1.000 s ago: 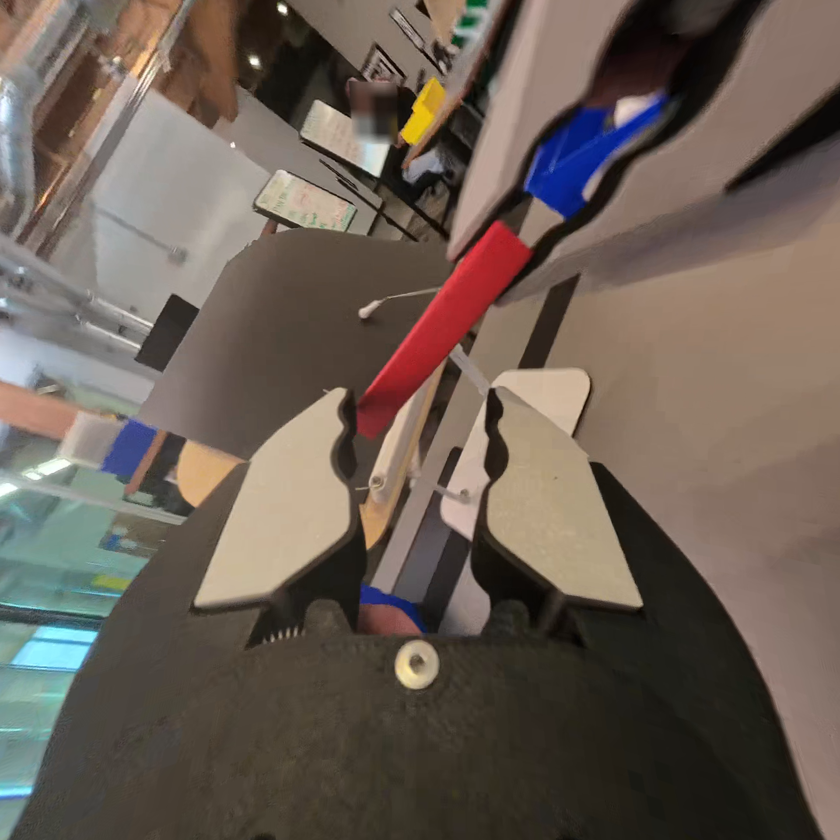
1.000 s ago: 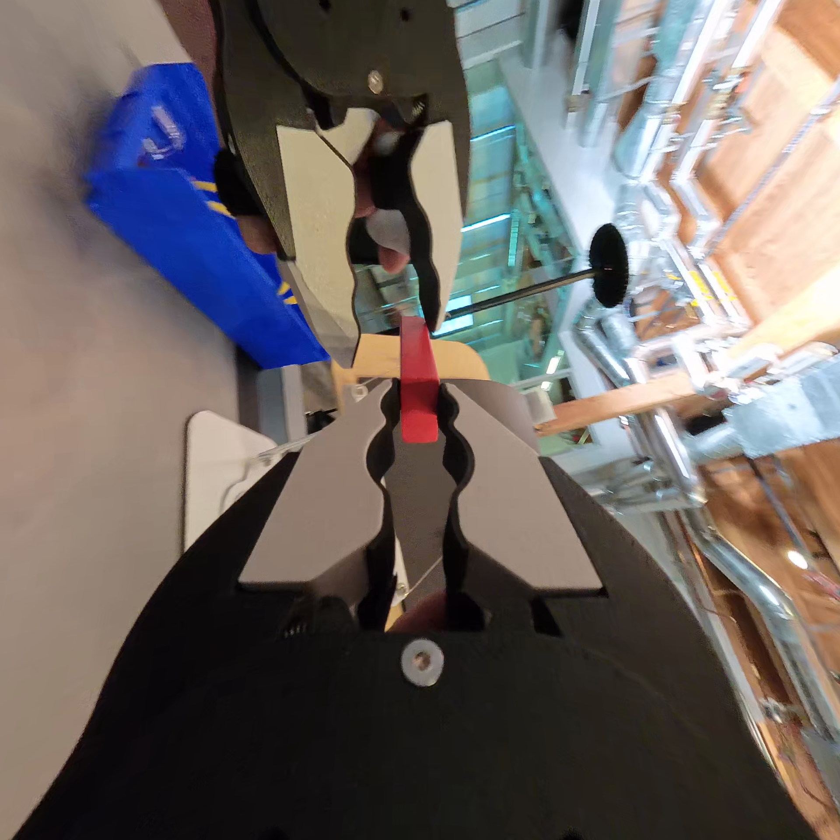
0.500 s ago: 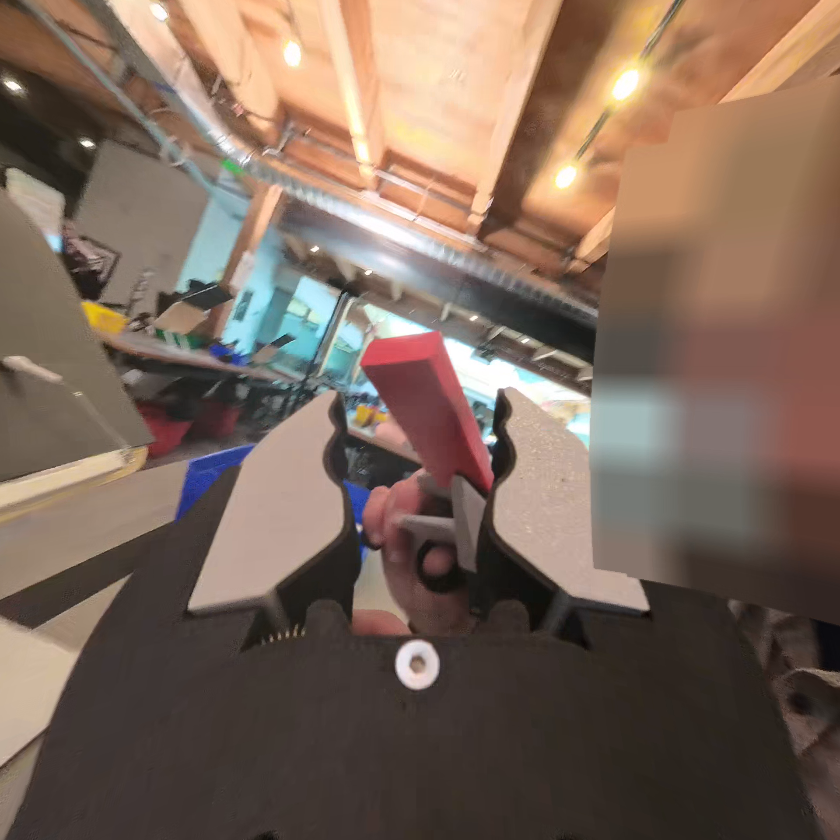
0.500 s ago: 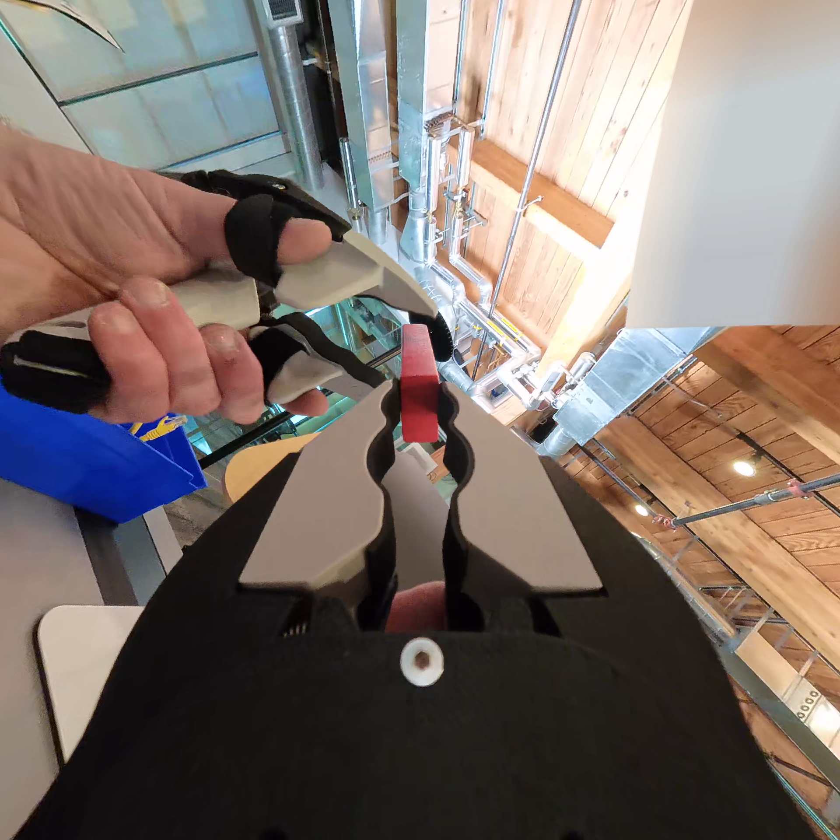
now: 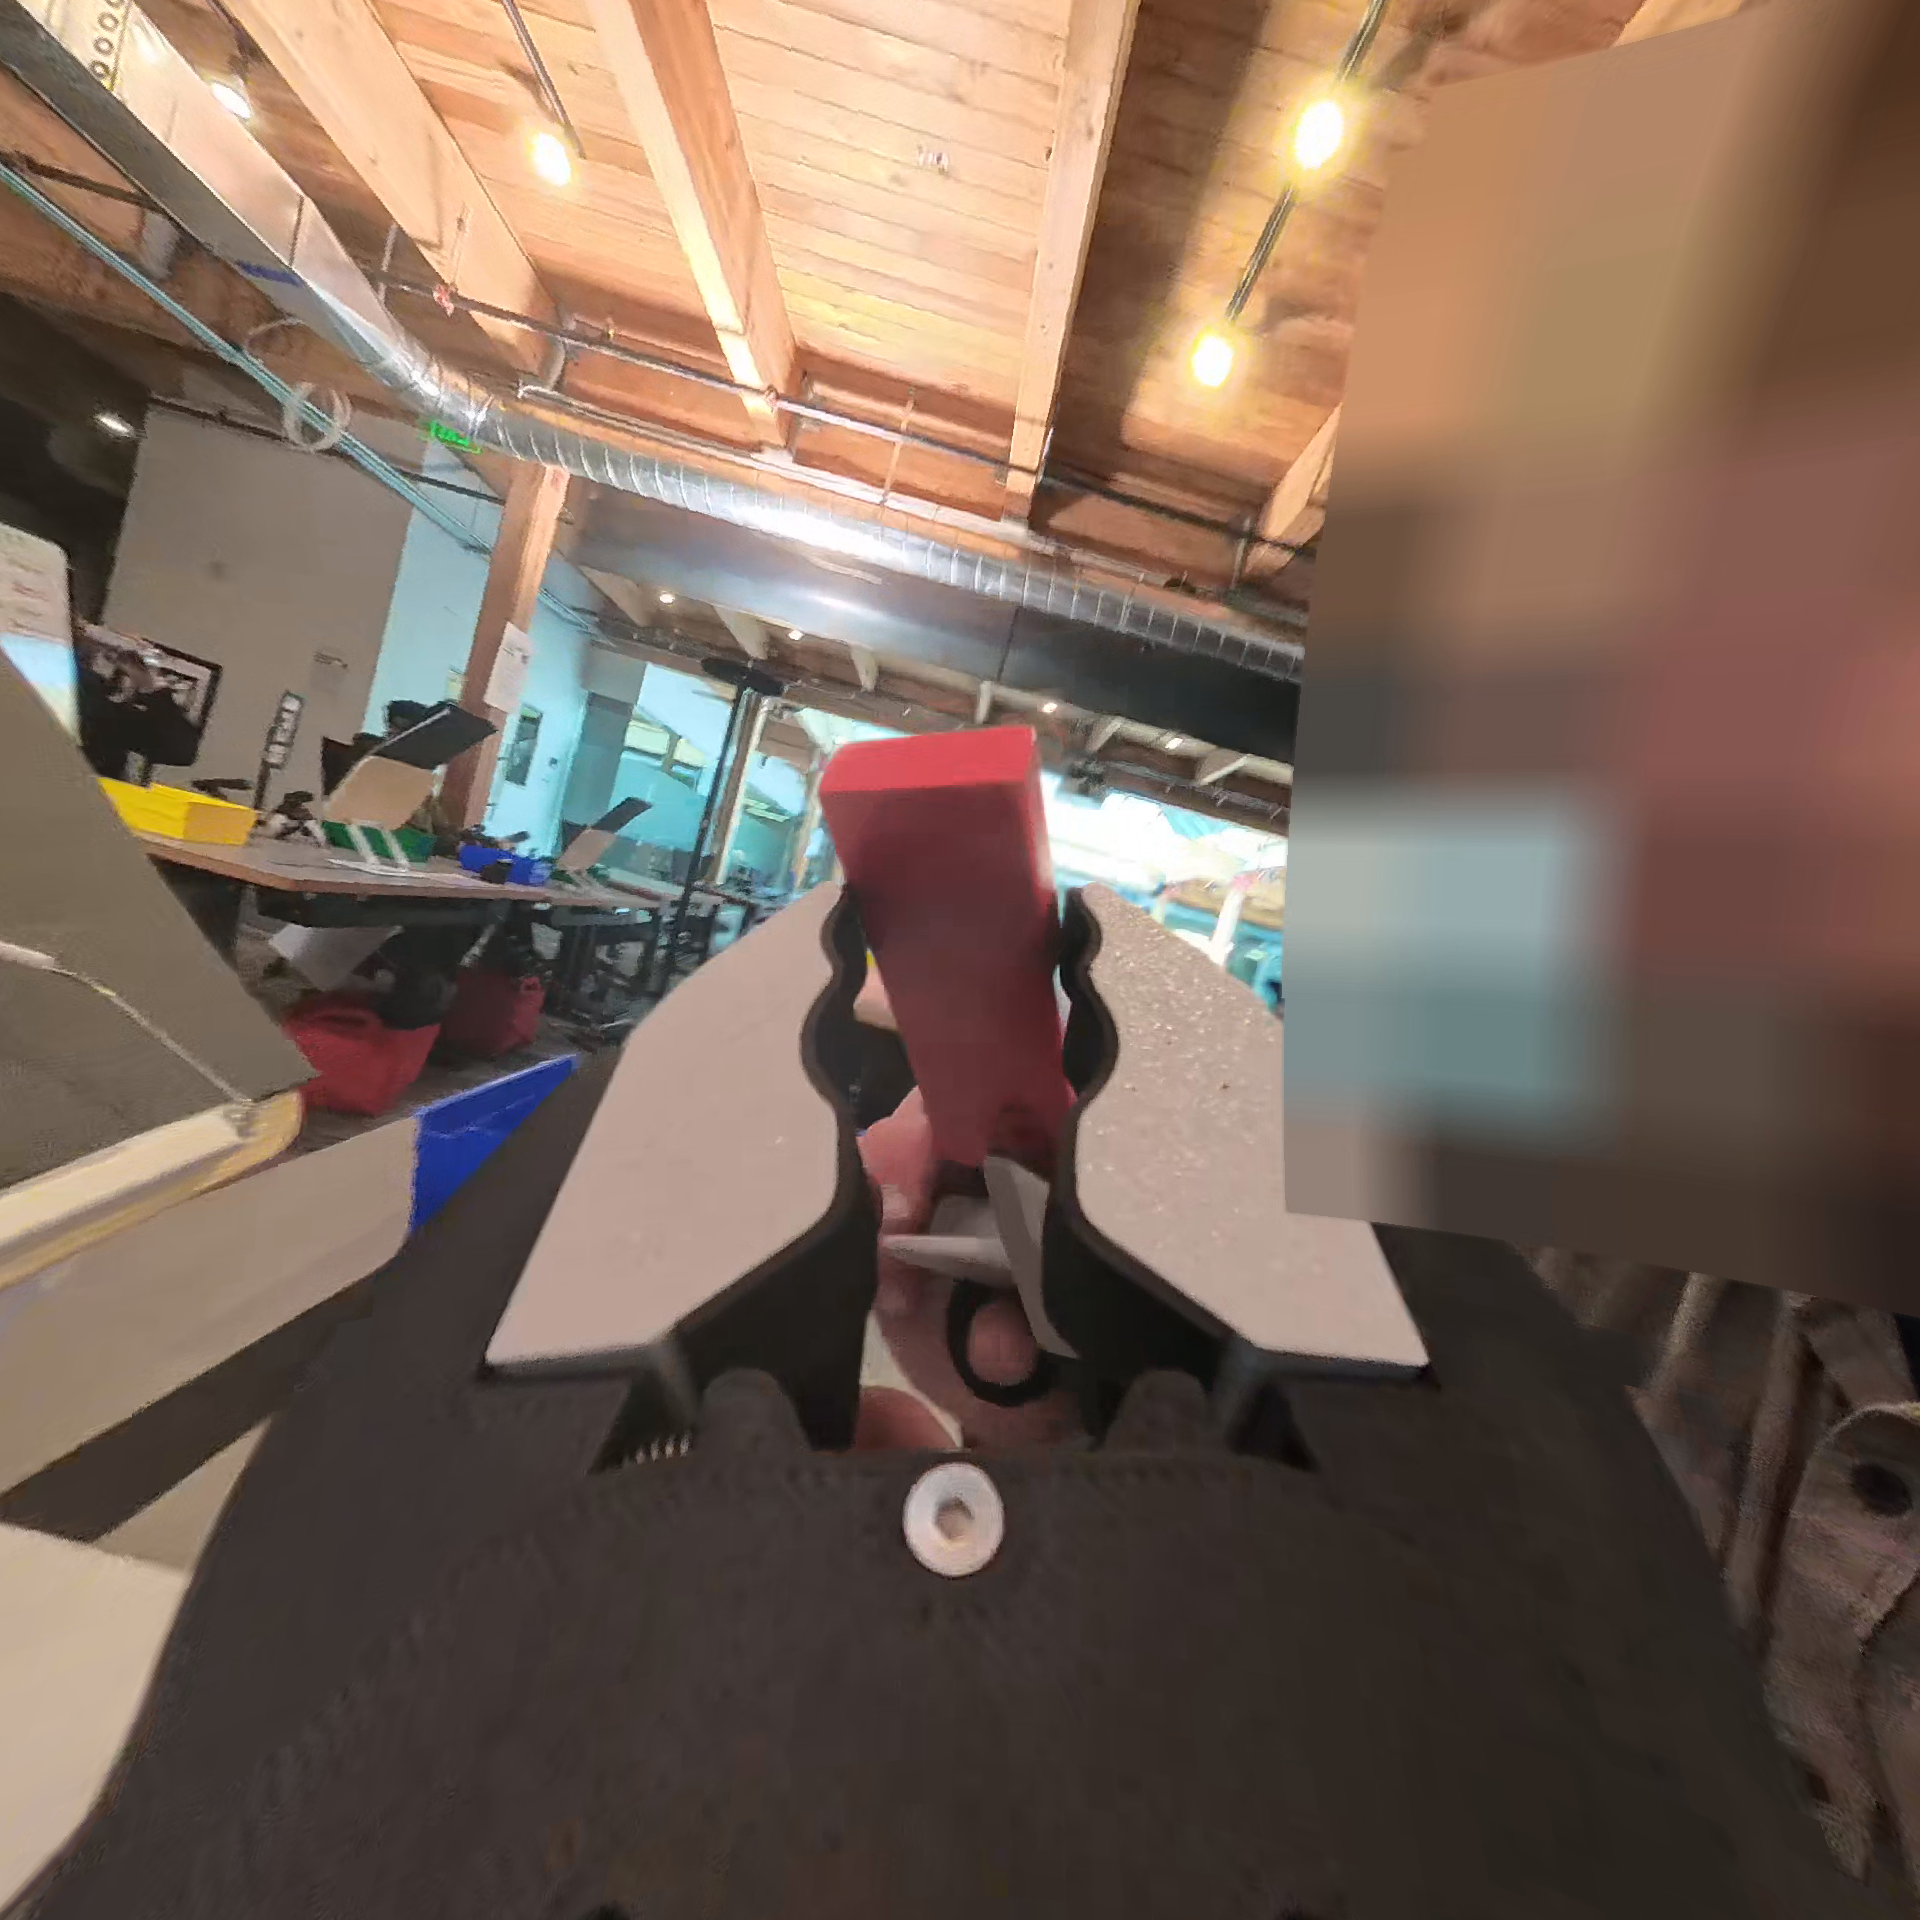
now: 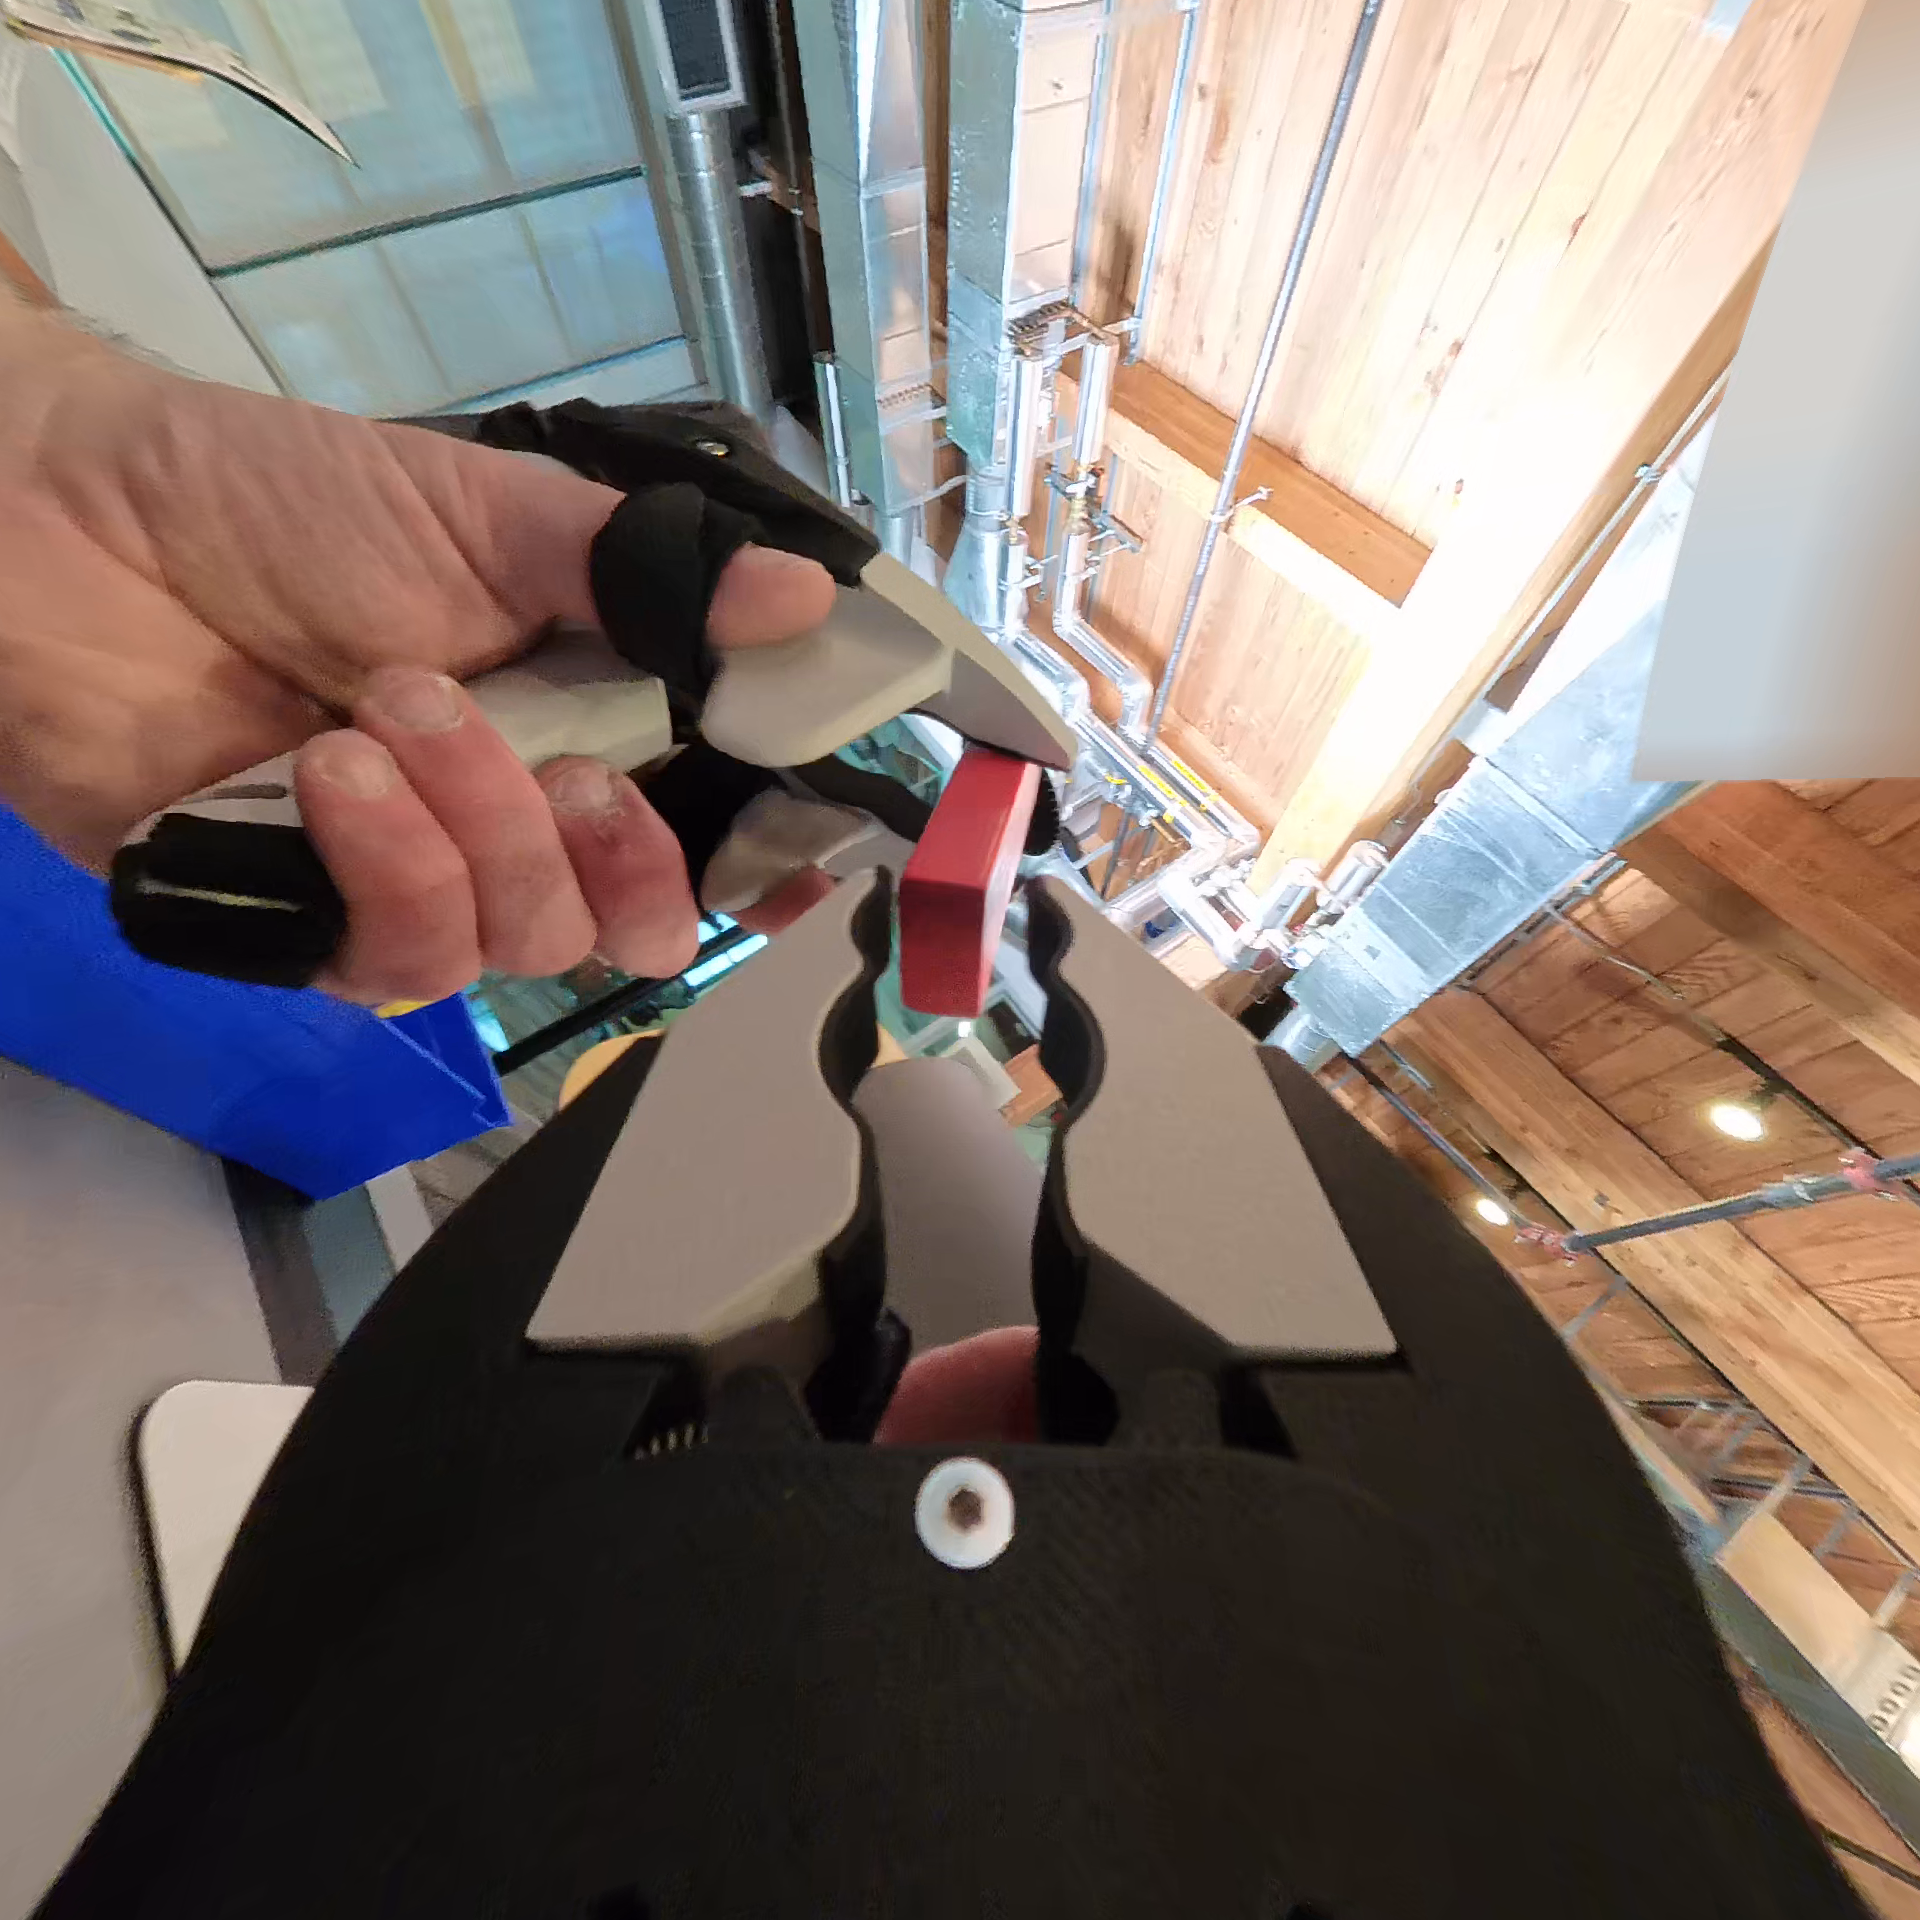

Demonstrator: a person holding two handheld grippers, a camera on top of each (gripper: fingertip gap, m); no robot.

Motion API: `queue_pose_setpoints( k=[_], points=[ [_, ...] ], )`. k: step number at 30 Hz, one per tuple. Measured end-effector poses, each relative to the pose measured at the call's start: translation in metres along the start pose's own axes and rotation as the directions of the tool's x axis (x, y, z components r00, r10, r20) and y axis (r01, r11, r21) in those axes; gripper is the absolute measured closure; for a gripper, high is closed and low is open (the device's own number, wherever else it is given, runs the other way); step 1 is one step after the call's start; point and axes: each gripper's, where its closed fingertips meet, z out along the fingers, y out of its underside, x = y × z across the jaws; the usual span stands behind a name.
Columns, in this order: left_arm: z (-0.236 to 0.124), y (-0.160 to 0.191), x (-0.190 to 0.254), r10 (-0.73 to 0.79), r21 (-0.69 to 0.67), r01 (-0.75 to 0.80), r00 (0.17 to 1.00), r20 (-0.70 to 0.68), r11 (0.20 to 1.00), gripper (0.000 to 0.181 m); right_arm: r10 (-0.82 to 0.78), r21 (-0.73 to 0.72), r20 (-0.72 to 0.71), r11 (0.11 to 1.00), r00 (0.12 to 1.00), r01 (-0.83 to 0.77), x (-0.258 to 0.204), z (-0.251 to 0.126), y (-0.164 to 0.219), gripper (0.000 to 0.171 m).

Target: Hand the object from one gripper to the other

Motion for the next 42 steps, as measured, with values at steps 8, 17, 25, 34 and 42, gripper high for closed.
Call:
queue_pose_setpoints(
  k=[8,17,25,34,42],
  points=[
    [-0.013,0.016,-0.002,0.341,-0.344,-0.314,0.940,0.021,0.885,0.146,0.189,-0.007,0.360,0.980,0.914,-0.199,-0.023,-0.013,0.007,0.132],
    [-0.036,0.092,0.011,0.363,-0.684,-0.416,0.903,-0.231,0.599,0.146,0.212,-0.022,0.609,0.968,0.764,-0.251,-0.016,-0.043,-0.010,0.135],
    [-0.064,0.156,0.033,0.200,-0.798,-0.472,0.882,-0.427,0.375,0.146,0.153,-0.093,0.853,0.985,0.499,-0.143,-0.066,-0.084,-0.024,0.135],
    [-0.081,0.189,0.051,0.049,-0.823,-0.501,0.860,-0.508,0.268,0.146,0.124,-0.119,0.951,0.992,0.282,-0.035,-0.113,-0.114,-0.033,0.149],
    [-0.090,0.199,0.052,0.018,-0.829,-0.518,0.850,-0.526,0.212,0.147,0.108,-0.111,0.971,0.994,0.215,0.001,-0.130,-0.121,-0.032,0.156]
  ],
)
